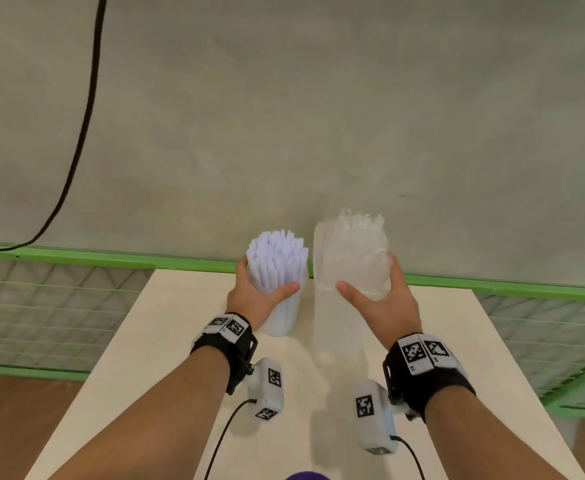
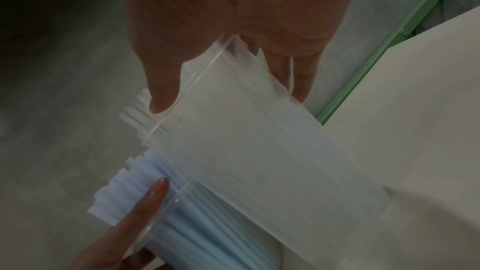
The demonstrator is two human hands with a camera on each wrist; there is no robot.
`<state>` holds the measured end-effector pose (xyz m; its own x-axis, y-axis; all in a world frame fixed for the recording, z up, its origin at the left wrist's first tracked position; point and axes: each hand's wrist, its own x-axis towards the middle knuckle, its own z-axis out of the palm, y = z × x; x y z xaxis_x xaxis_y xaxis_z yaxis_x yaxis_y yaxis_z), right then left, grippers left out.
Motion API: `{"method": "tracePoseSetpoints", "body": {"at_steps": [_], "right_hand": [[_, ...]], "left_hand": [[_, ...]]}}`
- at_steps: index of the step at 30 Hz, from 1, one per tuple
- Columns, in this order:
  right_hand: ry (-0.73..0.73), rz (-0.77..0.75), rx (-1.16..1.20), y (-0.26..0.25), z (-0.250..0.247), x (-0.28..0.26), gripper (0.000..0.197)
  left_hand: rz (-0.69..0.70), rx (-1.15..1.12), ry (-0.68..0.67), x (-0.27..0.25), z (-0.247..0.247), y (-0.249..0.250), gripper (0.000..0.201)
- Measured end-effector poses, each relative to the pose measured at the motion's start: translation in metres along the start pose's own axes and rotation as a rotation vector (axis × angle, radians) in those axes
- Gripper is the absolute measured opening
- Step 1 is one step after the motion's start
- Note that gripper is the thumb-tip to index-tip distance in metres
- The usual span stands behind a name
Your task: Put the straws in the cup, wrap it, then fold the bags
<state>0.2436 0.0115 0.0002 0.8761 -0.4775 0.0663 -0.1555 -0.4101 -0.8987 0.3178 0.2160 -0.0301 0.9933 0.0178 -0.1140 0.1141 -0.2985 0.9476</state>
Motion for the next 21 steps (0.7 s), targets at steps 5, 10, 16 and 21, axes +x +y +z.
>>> {"method": "tracePoseSetpoints", "body": {"at_steps": [5,10,16,21], "right_hand": [[0.012,-0.019,0.002,-0.001,0.005,0.015,0.103],[0.017,-0.012,-0.012,0.0,0.005,0.018,0.104],[0.009,-0.006,-0.013,0.0,0.006,0.017,0.106],[-0.016,-0.048,0.019,-0.005,-0.002,0.012,0.122]], "left_hand": [[0.006,0.008,-0.006,0.017,0.0,0.001,0.107],[-0.003,0.036,-0.032,0.02,-0.002,0.001,0.107],[0.01,0.054,-0.039,0.018,-0.001,0.004,0.105],[-0.024,0.079,-0.019,0.013,-0.012,0.011,0.14]]}}
